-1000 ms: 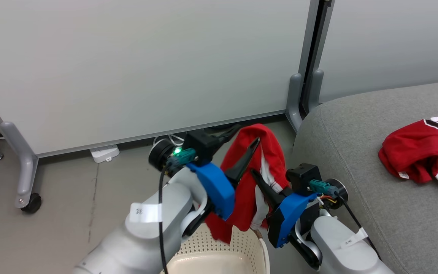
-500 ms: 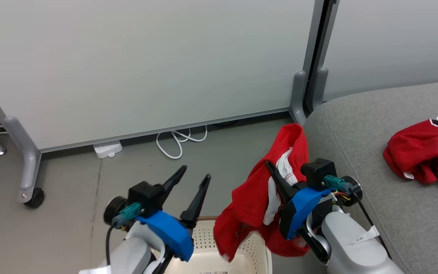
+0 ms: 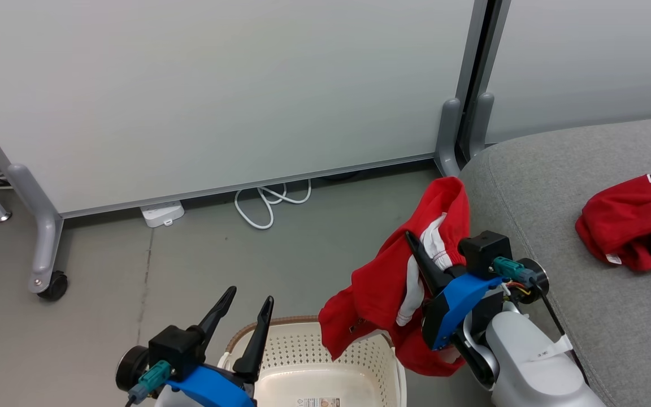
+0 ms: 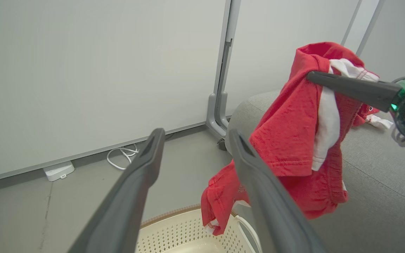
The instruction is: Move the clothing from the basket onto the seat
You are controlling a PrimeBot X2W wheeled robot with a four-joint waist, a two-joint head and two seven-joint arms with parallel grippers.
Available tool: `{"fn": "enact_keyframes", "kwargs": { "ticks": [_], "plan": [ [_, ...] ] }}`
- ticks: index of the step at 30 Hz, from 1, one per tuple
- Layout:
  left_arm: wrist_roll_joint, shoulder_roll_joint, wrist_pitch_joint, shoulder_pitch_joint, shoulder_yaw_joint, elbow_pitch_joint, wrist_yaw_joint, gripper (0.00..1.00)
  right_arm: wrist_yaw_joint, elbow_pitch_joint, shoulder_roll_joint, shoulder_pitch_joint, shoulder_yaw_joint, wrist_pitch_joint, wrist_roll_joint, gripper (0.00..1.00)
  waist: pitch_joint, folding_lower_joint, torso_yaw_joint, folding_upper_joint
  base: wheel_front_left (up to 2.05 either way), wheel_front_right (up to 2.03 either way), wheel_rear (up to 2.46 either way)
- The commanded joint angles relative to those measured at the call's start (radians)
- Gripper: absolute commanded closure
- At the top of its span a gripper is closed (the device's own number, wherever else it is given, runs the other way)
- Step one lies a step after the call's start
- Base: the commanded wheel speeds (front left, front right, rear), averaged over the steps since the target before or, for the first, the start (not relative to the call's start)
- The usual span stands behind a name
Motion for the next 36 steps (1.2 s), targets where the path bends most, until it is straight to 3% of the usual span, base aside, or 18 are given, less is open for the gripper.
{"fn": "enact_keyframes", "kwargs": {
  "ticks": [1,19,36],
  "plan": [
    [0.006,-0.001,-0.005,0.007,0.009,-0.006,-0.003,0.00,0.000,-0.009,-0.002,0.009,-0.004,0.001,-0.008,1.00,0.000,0.0000,0.001,0.0000,0.00,0.00,0.00],
    [0.063,-0.029,-0.005,0.045,0.063,-0.009,-0.019,0.00,0.000,-0.054,-0.002,0.036,-0.023,0.025,-0.013,1.00,0.001,0.0000,-0.022,0.0000,0.00,0.00,0.00],
    [0.066,-0.029,-0.005,0.021,0.051,-0.033,-0.021,0.00,0.000,-0.077,-0.002,0.030,-0.016,0.038,-0.017,1.00,0.026,0.0000,-0.242,0.0000,0.00,0.00,0.00]
  ]
}}
